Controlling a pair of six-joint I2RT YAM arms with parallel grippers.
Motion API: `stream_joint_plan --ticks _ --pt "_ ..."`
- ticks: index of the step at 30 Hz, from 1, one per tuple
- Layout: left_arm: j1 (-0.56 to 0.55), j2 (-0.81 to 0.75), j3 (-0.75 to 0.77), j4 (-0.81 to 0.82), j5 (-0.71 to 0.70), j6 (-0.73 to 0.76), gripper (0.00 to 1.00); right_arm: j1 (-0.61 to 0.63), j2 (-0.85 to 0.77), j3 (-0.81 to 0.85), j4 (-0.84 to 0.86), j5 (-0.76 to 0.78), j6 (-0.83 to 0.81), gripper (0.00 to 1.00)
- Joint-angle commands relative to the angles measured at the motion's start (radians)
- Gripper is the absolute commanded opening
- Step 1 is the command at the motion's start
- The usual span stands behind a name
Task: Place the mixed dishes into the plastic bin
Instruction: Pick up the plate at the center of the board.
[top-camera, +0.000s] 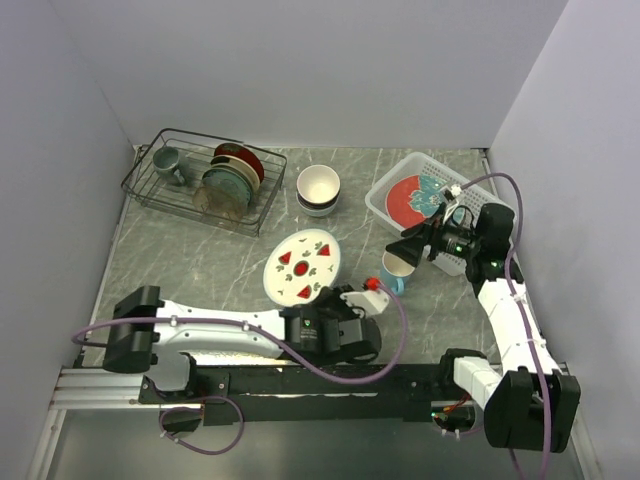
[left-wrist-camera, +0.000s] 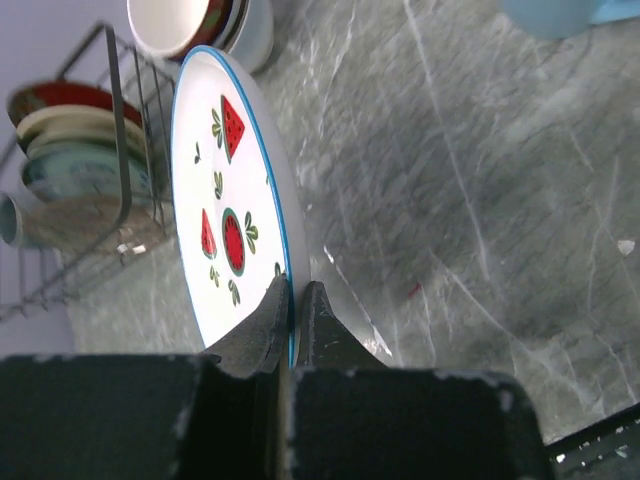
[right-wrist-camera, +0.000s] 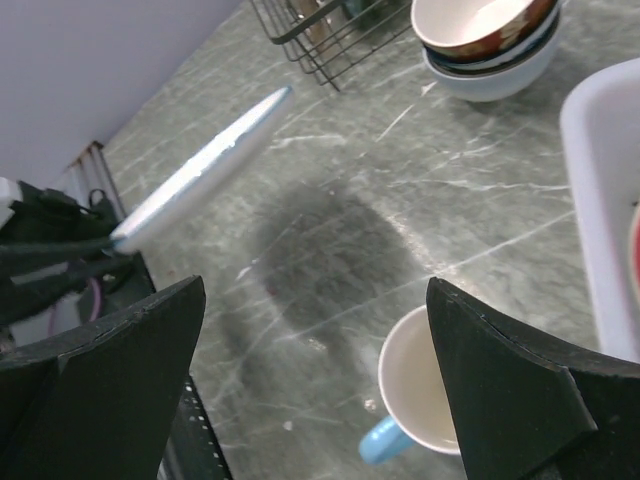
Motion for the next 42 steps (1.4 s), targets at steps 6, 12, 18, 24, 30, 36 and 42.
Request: stream_joint_plan --ticks 6,12,18,24,30,36,42 --pt "-0.068 0.065 -0.028 0.444 -0.22 0.475 0.01 0.069 0.04 -0.03 0.147 -0.003 0.176 0.98" --pt "-0.086 0.117 -0.061 0.708 -0.249 0.716 0.01 0.111 0.068 -0.039 0.187 0.014 0.25 0.98" --pt "-0.091 0.16 -0.068 0.875 -0.235 0.846 0.01 0.149 0.091 -0.056 0.23 0.057 0.334 0.99" --pt "-0.091 0.192 -0.064 0.96 -0.217 0.934 0.01 0.19 0.135 -0.056 0.235 0.083 0.368 0.98" --pt "-0.091 0.225 -0.038 0.986 -0.192 0.957 0.01 0.217 0.177 -0.061 0.275 0.081 0.427 0.86" --pt "-0.089 0.255 -0.012 1.012 -0.179 0.983 0.01 0.223 0.184 -0.071 0.328 0.048 0.491 0.44" --pt "-0.091 0.283 0.024 0.995 -0.16 0.98 0.01 0.218 0.171 -0.071 0.354 0.032 0.509 0.11"
